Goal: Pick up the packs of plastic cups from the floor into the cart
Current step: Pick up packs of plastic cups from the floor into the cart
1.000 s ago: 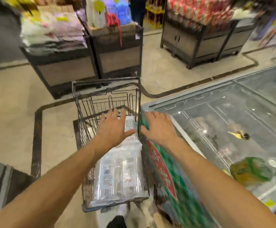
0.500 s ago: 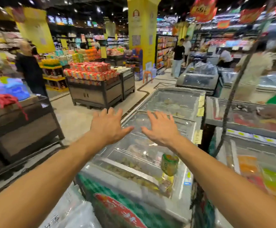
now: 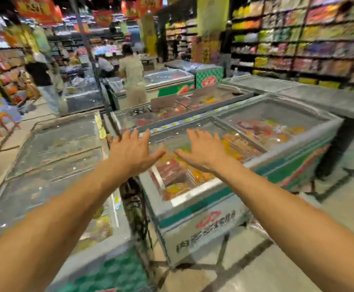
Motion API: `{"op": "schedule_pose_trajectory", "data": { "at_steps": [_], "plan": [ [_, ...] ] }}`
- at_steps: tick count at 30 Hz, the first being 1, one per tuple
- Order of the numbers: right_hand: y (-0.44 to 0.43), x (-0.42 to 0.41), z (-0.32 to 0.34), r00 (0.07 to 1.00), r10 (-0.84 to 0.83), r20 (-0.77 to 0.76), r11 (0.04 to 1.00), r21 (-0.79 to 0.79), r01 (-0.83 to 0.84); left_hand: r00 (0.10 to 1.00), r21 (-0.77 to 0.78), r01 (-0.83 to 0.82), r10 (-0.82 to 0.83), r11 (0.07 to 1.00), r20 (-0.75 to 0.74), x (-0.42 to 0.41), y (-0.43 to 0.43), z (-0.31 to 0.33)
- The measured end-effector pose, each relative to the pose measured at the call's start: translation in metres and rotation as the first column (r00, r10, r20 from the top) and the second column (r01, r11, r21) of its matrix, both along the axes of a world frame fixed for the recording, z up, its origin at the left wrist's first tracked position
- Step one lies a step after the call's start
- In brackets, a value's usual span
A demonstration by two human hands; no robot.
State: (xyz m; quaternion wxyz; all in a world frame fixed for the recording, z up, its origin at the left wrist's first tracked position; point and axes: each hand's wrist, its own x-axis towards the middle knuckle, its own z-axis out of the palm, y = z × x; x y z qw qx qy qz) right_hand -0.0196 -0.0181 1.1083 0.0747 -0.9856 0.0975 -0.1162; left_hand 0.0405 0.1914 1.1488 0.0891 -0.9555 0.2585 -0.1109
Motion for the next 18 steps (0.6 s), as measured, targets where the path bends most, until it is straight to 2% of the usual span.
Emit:
{"op": "schedule_pose_trajectory", "data": {
  "at_steps": [4, 9, 18],
  "plan": [
    [-0.101, -0.069, -0.009, 0.982, -0.187, 0.021, 0.982, -0.033, 0.188, 0.984, 0.018, 0.178, -0.178, 0.984, -0.017, -0.037, -0.115, -0.003],
    [-0.218, -0.152, -0.025, 0.946, -0.323, 0.012, 0.946, 0.024, 0.323, 0.933, -0.003, 0.359, -0.359, 0.933, -0.034, -0.092, -0.251, -0.011],
    [-0.419, -0.277, -0.073, 0.847, -0.527, -0.075, 0.847, 0.038, 0.53, 0.865, -0.022, 0.482, -0.48, 0.876, -0.144, -0.149, -0.464, -0.068]
  ]
}}
